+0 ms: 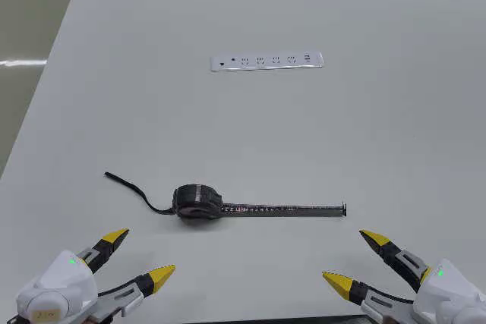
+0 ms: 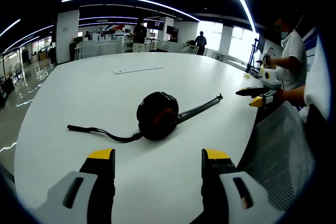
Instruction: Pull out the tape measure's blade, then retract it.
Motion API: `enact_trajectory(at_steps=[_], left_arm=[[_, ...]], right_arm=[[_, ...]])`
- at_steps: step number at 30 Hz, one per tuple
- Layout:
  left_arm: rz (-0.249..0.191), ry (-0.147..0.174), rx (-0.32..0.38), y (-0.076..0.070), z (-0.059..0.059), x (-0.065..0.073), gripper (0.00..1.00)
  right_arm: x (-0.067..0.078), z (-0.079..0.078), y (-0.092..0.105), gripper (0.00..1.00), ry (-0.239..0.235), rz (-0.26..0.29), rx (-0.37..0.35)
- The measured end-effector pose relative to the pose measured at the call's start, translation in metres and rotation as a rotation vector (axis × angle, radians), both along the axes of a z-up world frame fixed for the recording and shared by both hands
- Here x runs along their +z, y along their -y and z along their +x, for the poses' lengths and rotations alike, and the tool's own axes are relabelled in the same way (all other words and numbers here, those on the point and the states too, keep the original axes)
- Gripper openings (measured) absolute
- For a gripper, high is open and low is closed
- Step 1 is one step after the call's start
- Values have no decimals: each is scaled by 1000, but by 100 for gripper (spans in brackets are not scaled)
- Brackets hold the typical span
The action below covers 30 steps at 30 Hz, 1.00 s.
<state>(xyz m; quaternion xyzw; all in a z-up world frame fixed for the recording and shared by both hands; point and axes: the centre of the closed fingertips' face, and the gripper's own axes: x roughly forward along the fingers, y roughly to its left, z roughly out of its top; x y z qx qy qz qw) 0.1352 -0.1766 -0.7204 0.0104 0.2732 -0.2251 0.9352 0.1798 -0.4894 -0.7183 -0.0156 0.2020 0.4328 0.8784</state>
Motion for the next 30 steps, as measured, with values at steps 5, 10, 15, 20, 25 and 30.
enact_trajectory(at_steps=[5, 10, 15, 20, 25, 30], left_arm=[[-1, -1, -2, -1, 1, -1, 65], [1, -15, -1, -2, 3, -5, 65], [-2, -7, 6, -2, 6, 0, 65], [-3, -10, 9, -1, 7, 0, 65], [-9, -13, 6, 1, 8, -1, 65], [-18, -13, 17, 1, 10, 2, 65]], right_arm=[[0, 2, 0, 64, 3, -4, -3], [-1, 6, 5, 64, -3, 0, -18], [-4, 6, 4, 64, -8, -6, -11], [-6, 8, 3, 64, -13, -6, -5], [-5, 9, 2, 64, -11, -5, -2], [-4, 9, 1, 63, -11, -4, 0]])
